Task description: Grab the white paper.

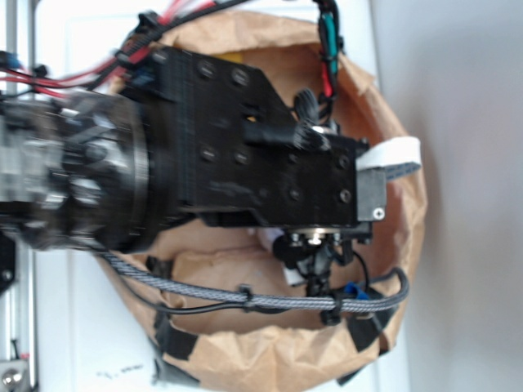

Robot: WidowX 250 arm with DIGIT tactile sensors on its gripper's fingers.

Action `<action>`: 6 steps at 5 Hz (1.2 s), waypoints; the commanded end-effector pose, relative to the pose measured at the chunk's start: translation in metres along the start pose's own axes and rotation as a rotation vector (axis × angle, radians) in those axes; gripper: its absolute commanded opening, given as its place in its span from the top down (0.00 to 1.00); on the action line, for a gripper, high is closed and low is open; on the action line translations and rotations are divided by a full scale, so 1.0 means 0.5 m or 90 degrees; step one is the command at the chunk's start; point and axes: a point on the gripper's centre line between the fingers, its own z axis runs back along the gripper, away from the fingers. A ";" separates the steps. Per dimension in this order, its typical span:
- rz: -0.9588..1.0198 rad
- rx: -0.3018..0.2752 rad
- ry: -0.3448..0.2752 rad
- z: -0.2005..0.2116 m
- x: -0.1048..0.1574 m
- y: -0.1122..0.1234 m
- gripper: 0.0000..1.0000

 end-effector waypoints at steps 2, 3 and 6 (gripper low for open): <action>-0.035 0.023 -0.067 -0.037 0.006 -0.041 0.00; -0.088 0.007 -0.092 -0.041 -0.021 -0.047 0.00; -0.068 -0.006 -0.100 -0.030 -0.016 -0.037 1.00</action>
